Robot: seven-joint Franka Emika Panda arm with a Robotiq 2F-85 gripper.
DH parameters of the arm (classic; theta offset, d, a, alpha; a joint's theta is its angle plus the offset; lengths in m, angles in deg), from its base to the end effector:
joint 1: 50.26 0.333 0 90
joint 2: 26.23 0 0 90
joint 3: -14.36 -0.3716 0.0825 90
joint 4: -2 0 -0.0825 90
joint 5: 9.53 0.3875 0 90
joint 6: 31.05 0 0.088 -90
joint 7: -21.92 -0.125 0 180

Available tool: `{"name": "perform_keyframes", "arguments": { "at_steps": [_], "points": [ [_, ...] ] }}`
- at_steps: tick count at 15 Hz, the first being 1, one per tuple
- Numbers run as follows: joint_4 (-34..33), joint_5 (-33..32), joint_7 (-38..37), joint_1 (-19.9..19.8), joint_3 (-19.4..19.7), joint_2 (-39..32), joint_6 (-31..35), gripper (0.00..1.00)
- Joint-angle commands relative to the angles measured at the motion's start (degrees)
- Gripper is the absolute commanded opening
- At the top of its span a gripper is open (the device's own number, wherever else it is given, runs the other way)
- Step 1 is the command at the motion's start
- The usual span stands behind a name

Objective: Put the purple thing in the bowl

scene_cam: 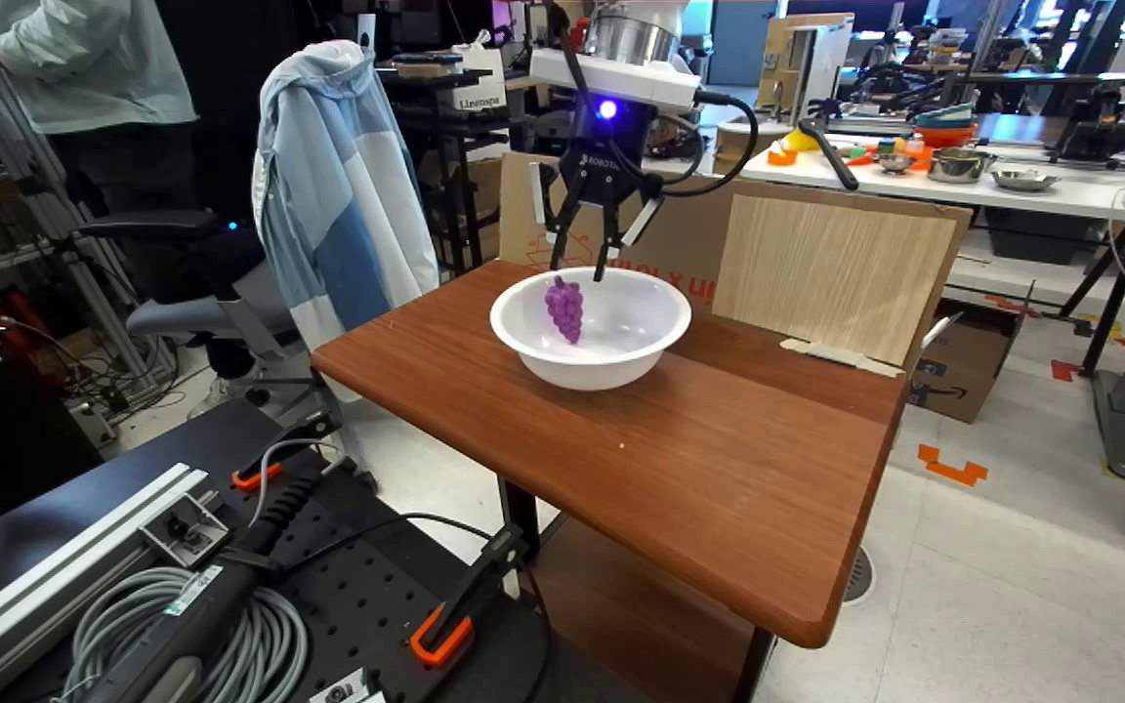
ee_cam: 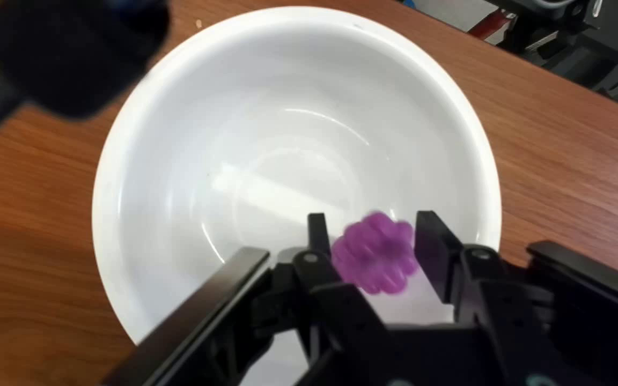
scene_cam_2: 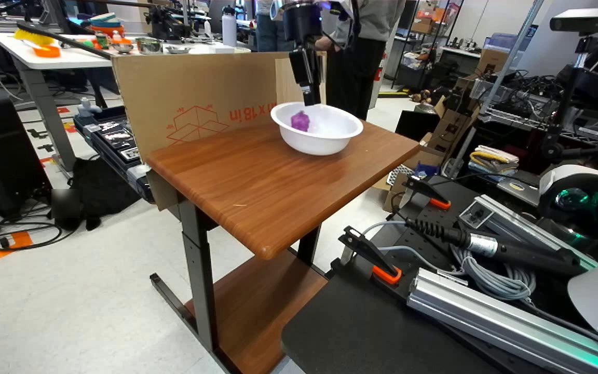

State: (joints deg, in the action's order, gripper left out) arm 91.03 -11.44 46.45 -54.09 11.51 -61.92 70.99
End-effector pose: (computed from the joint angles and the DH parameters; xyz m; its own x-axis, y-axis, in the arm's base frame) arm 0.6821 -0.0201 0.2849 0.8428 0.4094 -0.3494 0.3764 -0.9123 -0.1612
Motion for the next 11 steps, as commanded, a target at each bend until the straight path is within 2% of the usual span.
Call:
{"name": "perform_keyframes", "arguments": {
  "at_steps": [1, 4, 5, 7, 11],
  "points": [
    [-3.2, 0.3, 0.0, 0.2, -0.7, -0.5, -4.5, 0.78],
    [-1.6, 1.4, 0.9, 0.2, -2.0, 3.2, -9.5, 0.99],
    [-1.8, 0.2, 0.1, 0.1, -1.3, 0.6, -5.1, 0.83],
    [-1.8, 0.5, 0.2, 0.3, -1.8, 2.0, -7.5, 0.98],
    [-1.7, 0.5, 0.2, 0.4, -1.8, 2.5, -8.1, 0.99]
  ]
}}
